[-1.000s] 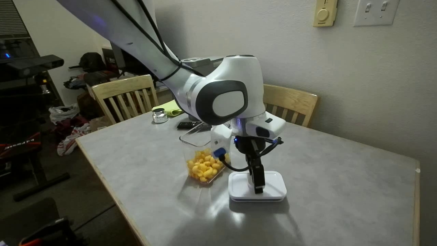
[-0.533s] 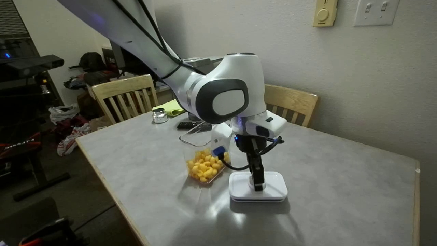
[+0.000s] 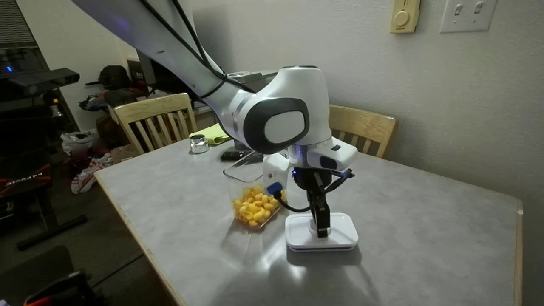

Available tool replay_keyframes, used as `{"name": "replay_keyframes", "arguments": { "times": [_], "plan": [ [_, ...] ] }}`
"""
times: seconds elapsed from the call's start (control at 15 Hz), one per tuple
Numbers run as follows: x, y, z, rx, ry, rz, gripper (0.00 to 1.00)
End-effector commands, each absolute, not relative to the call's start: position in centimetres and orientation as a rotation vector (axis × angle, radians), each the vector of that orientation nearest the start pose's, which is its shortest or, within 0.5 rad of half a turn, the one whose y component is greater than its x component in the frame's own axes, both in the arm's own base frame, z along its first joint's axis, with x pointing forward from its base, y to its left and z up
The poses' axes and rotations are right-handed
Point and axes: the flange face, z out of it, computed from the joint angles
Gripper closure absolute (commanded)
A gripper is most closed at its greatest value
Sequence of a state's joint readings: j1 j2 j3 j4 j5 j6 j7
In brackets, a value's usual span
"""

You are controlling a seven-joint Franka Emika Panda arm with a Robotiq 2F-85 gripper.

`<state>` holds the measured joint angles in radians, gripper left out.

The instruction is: Pick up the white lid and put it on the table. Pick up the white lid and put it back on the container.

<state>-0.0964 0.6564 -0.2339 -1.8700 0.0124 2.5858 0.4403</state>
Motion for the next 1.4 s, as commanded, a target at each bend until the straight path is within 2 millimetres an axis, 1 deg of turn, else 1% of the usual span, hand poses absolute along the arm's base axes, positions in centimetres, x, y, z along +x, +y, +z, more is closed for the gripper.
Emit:
{"name": "replay_keyframes", "arguments": {
  "times": [0.0, 0.2, 0.6, 1.07, 1.33],
  "plan": [
    [60.5, -19.9, 18.9, -3.087, 1.003, -0.131, 0.71],
    [60.8, -19.6, 20.0, -3.147, 0.830, -0.132, 0.71],
    [61.4, -19.3, 23.7, -3.196, 0.564, -0.177, 0.71],
    [61.7, -18.8, 28.2, -3.213, 0.306, -0.171, 0.71],
    [62.0, -18.3, 30.4, -3.217, 0.191, -0.187, 0.71]
  ]
}}
